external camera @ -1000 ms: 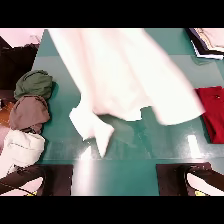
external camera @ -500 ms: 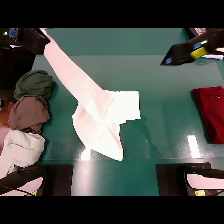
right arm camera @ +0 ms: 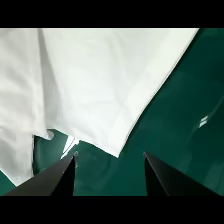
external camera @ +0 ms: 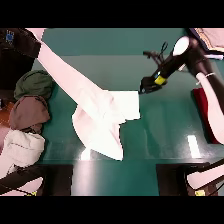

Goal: Fold the shirts.

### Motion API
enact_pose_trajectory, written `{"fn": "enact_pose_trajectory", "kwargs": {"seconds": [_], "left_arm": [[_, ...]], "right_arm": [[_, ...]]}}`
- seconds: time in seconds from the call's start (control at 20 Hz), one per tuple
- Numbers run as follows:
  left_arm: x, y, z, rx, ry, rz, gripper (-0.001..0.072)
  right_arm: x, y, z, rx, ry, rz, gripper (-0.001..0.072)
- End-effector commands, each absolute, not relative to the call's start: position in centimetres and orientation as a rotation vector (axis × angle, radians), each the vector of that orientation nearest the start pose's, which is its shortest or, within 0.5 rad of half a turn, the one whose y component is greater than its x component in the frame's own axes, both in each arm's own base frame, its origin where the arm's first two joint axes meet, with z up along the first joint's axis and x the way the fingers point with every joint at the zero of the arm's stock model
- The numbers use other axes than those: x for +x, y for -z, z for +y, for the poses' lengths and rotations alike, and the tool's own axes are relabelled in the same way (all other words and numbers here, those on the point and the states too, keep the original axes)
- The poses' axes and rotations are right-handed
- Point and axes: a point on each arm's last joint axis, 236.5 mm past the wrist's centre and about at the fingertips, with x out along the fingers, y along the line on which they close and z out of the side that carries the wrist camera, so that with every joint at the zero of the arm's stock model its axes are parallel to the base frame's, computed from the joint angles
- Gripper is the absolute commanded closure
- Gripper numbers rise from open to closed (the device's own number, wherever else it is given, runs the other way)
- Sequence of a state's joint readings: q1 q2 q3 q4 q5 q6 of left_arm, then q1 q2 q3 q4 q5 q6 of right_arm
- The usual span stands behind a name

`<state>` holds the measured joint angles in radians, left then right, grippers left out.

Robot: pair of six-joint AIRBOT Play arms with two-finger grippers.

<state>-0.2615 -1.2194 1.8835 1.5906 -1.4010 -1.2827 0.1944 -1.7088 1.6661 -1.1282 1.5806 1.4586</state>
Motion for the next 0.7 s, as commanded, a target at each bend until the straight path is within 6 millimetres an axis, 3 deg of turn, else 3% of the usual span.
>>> {"fn": "enact_pose_trajectory", "kwargs": {"seconds": [0.0, 0.2, 0.35, 0.45, 0.55, 0.65], "left_arm": [[40.1, -29.1, -10.3, 0.377, 0.335, 0.688, 0.0682], [40.3, -29.3, -10.4, 0.350, 0.330, 0.680, 0.0682], [40.5, -29.5, -10.6, 0.345, 0.334, 0.666, 0.0682], [40.4, -29.6, -10.9, 0.338, 0.345, 0.664, 0.0682], [40.5, -29.7, -11.1, 0.331, 0.350, 0.654, 0.0682], [41.0, -30.4, -11.3, 0.326, 0.346, 0.620, 0.0682]], "right_arm": [[37.6, 4.1, 19.1, 0.296, -0.566, 1.647, 0.0225], [37.5, 7.3, 19.6, 0.353, -0.512, 1.624, 0.0227], [37.3, 8.4, 20.8, 0.345, -0.508, 1.603, 0.0239], [37.5, 8.6, 22.0, 0.325, -0.520, 1.574, 0.0329], [37.6, 8.6, 23.1, 0.300, -0.539, 1.549, 0.0676], [37.4, 8.4, 23.2, 0.263, -0.554, 1.540, 0.0684]]}}
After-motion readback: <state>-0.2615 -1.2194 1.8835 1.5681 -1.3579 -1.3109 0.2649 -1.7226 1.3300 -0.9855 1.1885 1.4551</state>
